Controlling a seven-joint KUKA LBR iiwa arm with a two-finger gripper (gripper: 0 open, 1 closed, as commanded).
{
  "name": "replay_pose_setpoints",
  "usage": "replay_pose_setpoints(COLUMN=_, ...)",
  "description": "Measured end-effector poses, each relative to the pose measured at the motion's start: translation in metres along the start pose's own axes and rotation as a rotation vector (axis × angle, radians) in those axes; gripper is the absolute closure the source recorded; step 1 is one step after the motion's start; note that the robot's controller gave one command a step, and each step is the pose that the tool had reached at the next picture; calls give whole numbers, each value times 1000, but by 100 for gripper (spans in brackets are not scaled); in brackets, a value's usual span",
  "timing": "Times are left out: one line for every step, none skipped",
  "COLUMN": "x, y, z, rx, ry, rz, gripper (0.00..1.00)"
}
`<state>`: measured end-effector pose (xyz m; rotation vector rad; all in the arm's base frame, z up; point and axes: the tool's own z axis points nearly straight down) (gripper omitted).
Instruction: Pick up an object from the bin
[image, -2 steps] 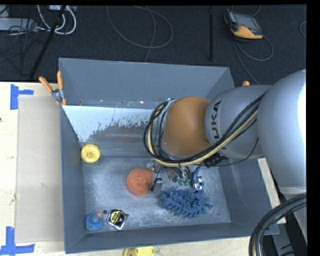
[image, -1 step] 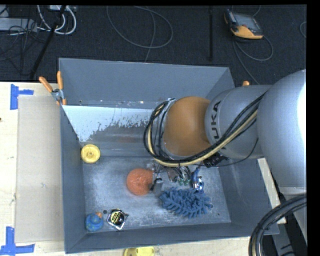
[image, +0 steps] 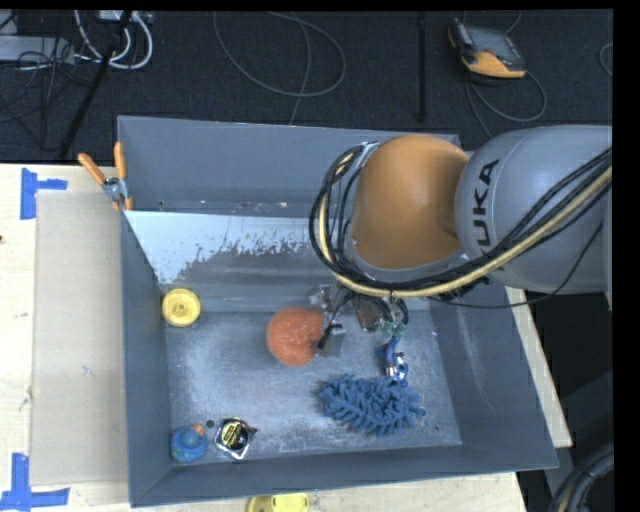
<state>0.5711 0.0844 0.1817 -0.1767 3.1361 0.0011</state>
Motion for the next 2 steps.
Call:
replay_pose_setpoints(x=0, y=0, z=0, rx=0, ry=0, rz=0, gripper=100)
replay_pose_setpoints(x=8, y=31, z=-80, rx=0, ry=-1, rz=11, gripper=100)
